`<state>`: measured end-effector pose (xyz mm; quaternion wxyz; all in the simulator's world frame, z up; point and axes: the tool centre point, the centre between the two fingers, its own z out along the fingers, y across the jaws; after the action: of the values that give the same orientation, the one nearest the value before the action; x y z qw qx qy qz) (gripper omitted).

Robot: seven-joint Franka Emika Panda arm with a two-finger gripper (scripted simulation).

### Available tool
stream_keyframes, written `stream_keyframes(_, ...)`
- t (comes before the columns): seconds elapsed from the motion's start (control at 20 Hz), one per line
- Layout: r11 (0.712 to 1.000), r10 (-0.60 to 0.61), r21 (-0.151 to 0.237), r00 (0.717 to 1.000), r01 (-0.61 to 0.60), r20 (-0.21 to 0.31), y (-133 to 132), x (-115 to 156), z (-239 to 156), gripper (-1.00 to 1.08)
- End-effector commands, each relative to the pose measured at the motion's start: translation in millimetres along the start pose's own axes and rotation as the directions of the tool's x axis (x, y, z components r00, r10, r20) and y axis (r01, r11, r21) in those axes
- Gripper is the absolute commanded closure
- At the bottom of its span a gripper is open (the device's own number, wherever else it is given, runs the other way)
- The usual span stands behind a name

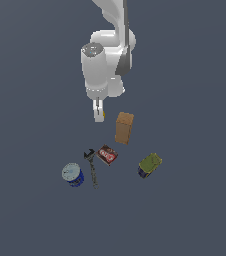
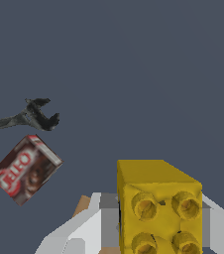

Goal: Pick up a designated object from a clutter of objects.

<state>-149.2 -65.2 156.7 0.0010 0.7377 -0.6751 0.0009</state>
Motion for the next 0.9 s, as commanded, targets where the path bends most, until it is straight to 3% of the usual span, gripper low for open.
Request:
stream_keyframes(0.0, 1.0, 0.0, 0.0, 1.0, 0.0, -0.002, -0.2, -3.7, -19.9, 1.08)
stream_keyframes(0.85, 1.0, -0.001, 0.0, 1.0, 0.001, -0.001, -6.0, -32.7, -158.9, 1.08)
